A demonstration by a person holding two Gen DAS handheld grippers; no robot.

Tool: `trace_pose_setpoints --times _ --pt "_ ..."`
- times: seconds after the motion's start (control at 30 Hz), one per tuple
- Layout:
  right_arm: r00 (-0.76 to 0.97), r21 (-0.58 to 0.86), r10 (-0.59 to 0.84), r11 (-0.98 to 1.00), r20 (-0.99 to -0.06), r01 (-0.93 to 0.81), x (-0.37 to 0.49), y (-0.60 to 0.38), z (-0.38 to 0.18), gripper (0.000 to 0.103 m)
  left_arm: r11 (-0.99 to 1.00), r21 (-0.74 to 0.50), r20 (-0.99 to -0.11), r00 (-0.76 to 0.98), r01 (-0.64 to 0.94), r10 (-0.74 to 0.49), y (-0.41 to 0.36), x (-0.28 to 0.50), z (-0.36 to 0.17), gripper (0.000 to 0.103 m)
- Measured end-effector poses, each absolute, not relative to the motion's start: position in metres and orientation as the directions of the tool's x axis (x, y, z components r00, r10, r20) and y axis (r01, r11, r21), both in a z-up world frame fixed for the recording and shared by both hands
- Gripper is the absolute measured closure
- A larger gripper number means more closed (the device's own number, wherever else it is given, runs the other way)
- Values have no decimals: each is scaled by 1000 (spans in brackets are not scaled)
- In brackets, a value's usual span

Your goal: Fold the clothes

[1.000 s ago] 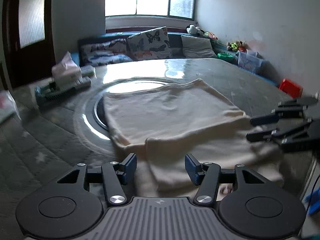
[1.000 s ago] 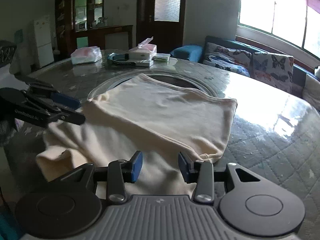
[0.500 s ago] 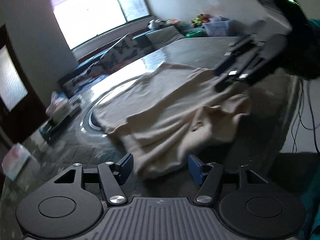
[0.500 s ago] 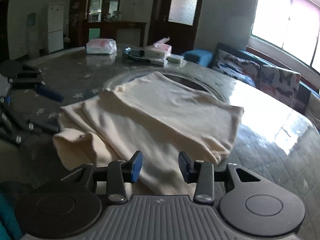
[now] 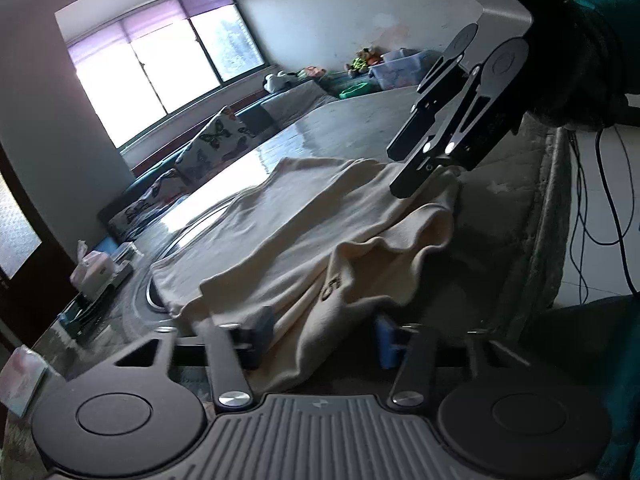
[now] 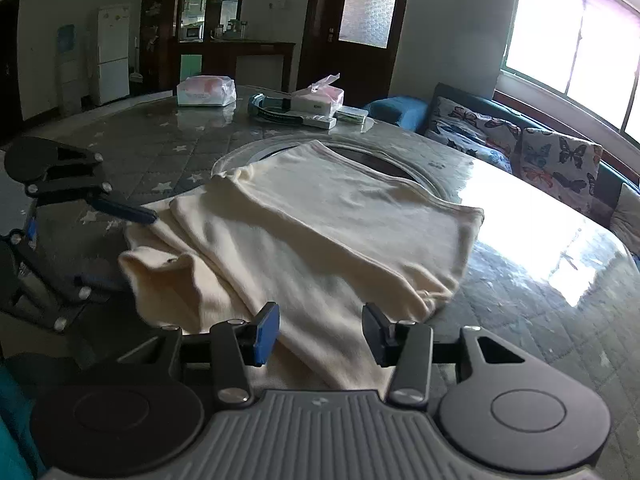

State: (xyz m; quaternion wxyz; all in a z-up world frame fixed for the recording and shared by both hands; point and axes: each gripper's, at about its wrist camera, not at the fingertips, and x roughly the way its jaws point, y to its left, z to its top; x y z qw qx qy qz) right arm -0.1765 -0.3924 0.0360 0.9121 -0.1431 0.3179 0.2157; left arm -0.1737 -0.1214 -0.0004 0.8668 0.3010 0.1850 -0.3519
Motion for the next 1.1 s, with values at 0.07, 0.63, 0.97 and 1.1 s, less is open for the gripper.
trace_pose_setpoints --times 0.07,0.63,0.97,1.1 --pt "704 -133 301 862 -644 -490 -182 -396 37 57 576 376 -533 678 726 -507 -122 -171 0 85" --pt "673 -169 387 778 -630 -605 -178 -368 25 60 720 144 -543 662 679 -516 -117 -116 26 88" --pt "660 -48 414 825 -627 -563 -154 -373 34 89 682 312 -547 712 662 -441 -103 -144 5 59" --pt "673 -34 416 836 -612 -547 -152 -375 37 92 679 339 -543 725 651 -424 -100 -148 -1 74"
